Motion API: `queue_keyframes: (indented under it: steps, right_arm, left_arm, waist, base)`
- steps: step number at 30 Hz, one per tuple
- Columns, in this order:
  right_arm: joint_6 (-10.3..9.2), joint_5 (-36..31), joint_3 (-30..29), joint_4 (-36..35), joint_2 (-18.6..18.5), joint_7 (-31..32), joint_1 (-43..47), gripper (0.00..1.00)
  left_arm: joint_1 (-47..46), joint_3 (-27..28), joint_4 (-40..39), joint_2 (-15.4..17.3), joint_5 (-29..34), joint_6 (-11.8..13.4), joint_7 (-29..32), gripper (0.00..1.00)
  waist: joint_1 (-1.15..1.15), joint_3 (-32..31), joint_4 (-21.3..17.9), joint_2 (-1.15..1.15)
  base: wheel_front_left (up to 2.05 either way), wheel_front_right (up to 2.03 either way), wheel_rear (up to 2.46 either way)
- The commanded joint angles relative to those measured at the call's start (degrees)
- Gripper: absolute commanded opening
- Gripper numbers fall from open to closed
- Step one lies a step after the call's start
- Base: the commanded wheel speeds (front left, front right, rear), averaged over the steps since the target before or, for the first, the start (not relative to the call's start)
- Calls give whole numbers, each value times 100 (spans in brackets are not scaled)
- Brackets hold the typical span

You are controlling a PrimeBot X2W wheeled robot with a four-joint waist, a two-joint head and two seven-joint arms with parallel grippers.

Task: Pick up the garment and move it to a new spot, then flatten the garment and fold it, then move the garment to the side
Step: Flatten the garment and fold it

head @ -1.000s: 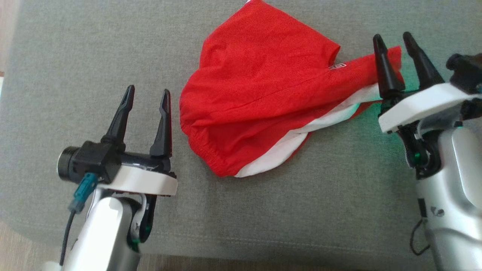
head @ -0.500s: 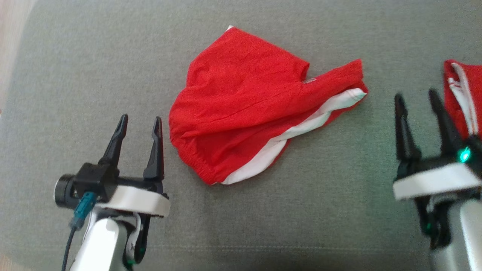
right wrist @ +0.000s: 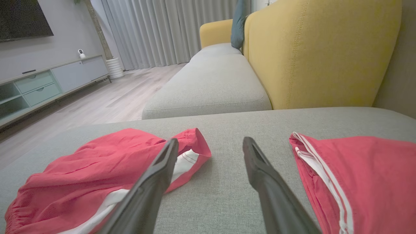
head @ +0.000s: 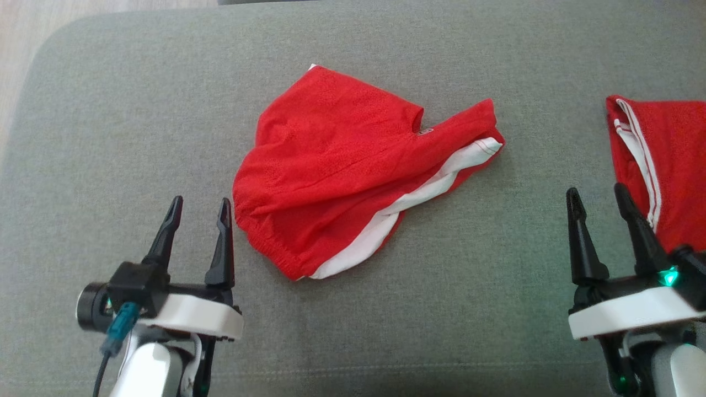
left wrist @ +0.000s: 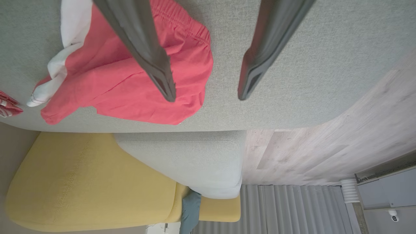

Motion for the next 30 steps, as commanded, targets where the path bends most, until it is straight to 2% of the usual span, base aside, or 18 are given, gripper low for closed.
queue_keyframes:
  steps: [1,7,13,18,28,30]
  right_arm:
    - [22,-38,102,-248,-2,8,-81,100]
    - [22,-42,88,-286,19,41,-89,100]
    - [22,-34,136,-306,61,85,-66,100]
    - [22,-4,161,-302,102,102,-93,100]
    - [22,55,180,-287,142,121,-193,100]
    - [22,54,187,-269,129,140,-218,100]
  left_arm:
    - [-93,187,-187,117,-41,57,-33,100]
    - [-85,22,-228,132,-27,-10,116,100]
    - [126,-561,-109,-74,-302,-400,932,100]
    - [271,-760,46,-175,-540,-499,1432,100]
    - [39,-806,392,-209,-664,-594,1477,100]
    - [-38,-825,489,-191,-653,-634,1438,0]
  waist:
    - [0,6,-1,0]
    - [0,41,13,0]
    - [0,137,-11,0]
    - [0,217,-41,0]
    - [0,340,-108,0]
    - [0,360,-121,0]
  base:
    - [0,0,0]
    - [0,0,0]
    - [0,0,0]
    - [0,0,0]
    - [0,0,0]
    - [0,0,0]
